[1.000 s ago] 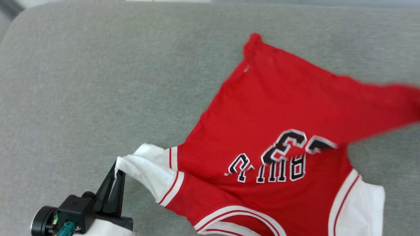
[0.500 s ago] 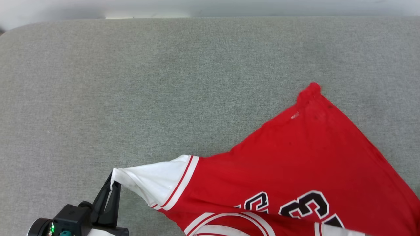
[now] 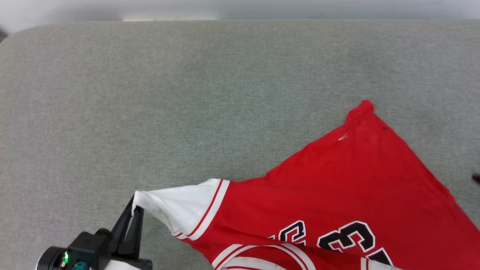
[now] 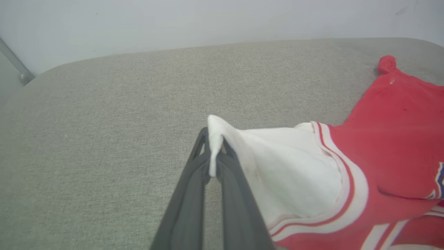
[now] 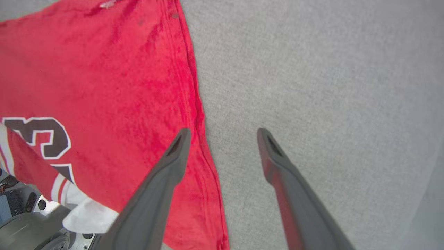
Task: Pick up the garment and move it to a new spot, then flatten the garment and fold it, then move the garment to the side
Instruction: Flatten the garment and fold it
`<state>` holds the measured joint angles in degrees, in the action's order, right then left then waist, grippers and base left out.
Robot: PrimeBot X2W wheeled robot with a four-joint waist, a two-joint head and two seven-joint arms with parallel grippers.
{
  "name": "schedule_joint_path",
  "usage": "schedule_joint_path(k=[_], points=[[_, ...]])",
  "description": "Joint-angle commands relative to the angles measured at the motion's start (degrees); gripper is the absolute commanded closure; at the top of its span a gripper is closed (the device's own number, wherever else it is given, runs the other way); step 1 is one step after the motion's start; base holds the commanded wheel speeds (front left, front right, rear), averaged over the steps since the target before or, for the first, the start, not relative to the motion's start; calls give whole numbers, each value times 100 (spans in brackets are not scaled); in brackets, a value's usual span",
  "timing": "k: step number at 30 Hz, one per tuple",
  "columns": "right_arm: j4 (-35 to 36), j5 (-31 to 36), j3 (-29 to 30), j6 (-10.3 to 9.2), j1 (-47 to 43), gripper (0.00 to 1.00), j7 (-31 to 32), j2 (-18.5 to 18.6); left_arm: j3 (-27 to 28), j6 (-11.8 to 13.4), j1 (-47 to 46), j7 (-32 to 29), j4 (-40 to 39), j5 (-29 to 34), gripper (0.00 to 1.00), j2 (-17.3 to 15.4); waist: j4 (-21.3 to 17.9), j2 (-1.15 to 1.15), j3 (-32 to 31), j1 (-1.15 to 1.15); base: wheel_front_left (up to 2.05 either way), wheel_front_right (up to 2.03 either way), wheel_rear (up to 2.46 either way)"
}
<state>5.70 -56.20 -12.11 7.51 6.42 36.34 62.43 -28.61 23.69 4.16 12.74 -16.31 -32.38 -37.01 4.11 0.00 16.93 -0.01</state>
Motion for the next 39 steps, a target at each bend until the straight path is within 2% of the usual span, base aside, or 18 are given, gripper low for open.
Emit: schedule_joint_path(k=[1,4,7,11,12,15,19,23,26,27,31,32,33,39], points=[[310,85,155,-4,331,0,239,-45,-26,-32,-145,-11,-9,54,100,54,103,0,91,1,0,0,0],[667,257,99,-4,911,0,720,-111,-86,-82,-264,-4,22,90,100,104,195,0,203,1,0,0,0],[813,459,-249,-4,1625,0,1332,-279,-137,-136,-386,0,67,100,100,161,287,0,327,1,0,0,0],[542,845,-988,-4,2672,0,2045,-639,-200,-212,-605,10,132,146,100,258,442,0,533,1,0,0,0],[542,845,-988,-4,2672,0,2045,-639,-200,-212,-605,10,132,146,100,258,442,0,533,1,0,0,0],[129,1066,-1507,-4,3389,0,2340,-972,-266,-273,-736,20,195,179,100,317,552,0,693,1,0,0,0],[-652,1217,-2002,-4,4125,0,2477,-1414,-334,-340,-898,36,280,203,100,418,686,0,893,1,0,0,0],[-1276,1339,-2456,-4,4603,0,2357,-1697,-378,-394,-1033,66,365,235,100,504,788,0,1067,1,0,0,0],[-1662,1345,-2838,-4,4786,0,2256,-1775,-418,-452,-1119,83,428,256,100,586,854,0,1169,1,0,0,0],[-1871,1298,-3241,-3,4722,0,2274,-1785,-447,-488,-1168,99,480,256,100,630,878,0,1205,1,0,0,0],[-2103,1137,-3599,-3,4622,0,2070,-1799,-467,-527,-1215,118,578,237,100,678,889,0,1224,1,0,0,0],[-2153,1135,-3630,-4,4655,44,1889,-1814,-468,-537,-1226,123,610,231,100,692,879,0,1212,1,0,0,0],[-2202,1144,-3667,-4,4686,100,1727,-1819,-470,-540,-1230,128,638,221,100,701,865,0,1184,1,0,0,0],[-2284,933,-3746,-4,4992,100,701,-1817,-317,-527,-1255,158,770,146,100,636,687,0,783,1,0,0,0]])
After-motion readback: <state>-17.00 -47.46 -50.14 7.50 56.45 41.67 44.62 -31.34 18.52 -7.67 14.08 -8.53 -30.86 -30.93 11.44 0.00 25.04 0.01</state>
